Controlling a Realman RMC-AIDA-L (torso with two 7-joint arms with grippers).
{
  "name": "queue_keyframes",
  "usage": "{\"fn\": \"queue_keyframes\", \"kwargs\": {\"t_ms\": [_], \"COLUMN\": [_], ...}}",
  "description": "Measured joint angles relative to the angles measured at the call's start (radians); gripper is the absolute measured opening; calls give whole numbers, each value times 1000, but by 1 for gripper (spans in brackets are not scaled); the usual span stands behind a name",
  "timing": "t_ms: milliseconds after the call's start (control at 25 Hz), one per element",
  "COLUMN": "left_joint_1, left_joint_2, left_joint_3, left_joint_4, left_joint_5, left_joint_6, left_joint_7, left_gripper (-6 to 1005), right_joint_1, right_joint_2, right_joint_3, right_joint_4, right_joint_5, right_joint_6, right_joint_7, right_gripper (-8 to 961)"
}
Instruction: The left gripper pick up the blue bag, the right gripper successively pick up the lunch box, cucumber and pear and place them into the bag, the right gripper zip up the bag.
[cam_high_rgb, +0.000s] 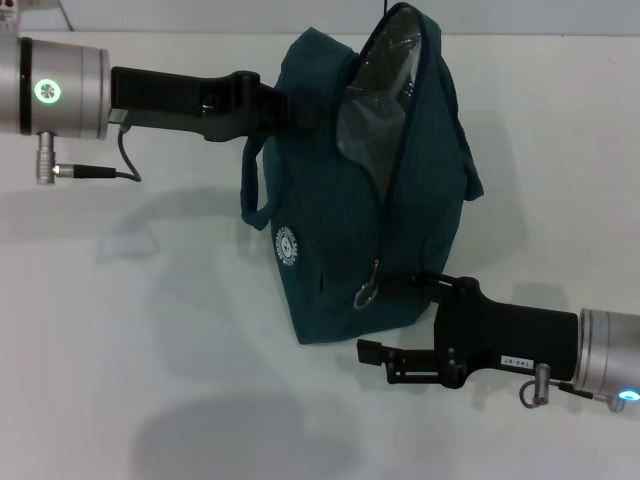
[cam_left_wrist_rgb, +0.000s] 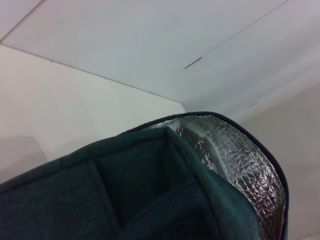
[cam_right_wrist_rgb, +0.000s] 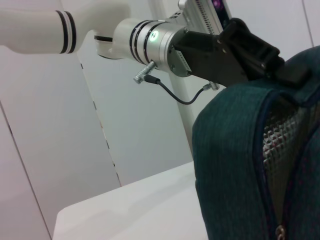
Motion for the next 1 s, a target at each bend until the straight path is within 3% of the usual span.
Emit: {"fn": "queue_keyframes", "kwargs": {"t_ms": [680, 1000], "left_joint_1": [3, 1], "left_joint_2": [3, 3], "left_joint_3": [0, 0], "left_joint_4": [0, 0], "left_joint_5": [0, 0], "left_joint_6": [-4, -4], "left_joint_7": [0, 0], "left_gripper": [40, 40], "right_joint_1": [-21, 17], "right_joint_2": [-1, 1], "right_joint_3": [12, -7], "right_joint_4": [-2, -6], "right_joint_5": [55, 50], "right_joint_6": [47, 65], "right_joint_7": [-7, -2], "right_gripper": [869, 869]}}
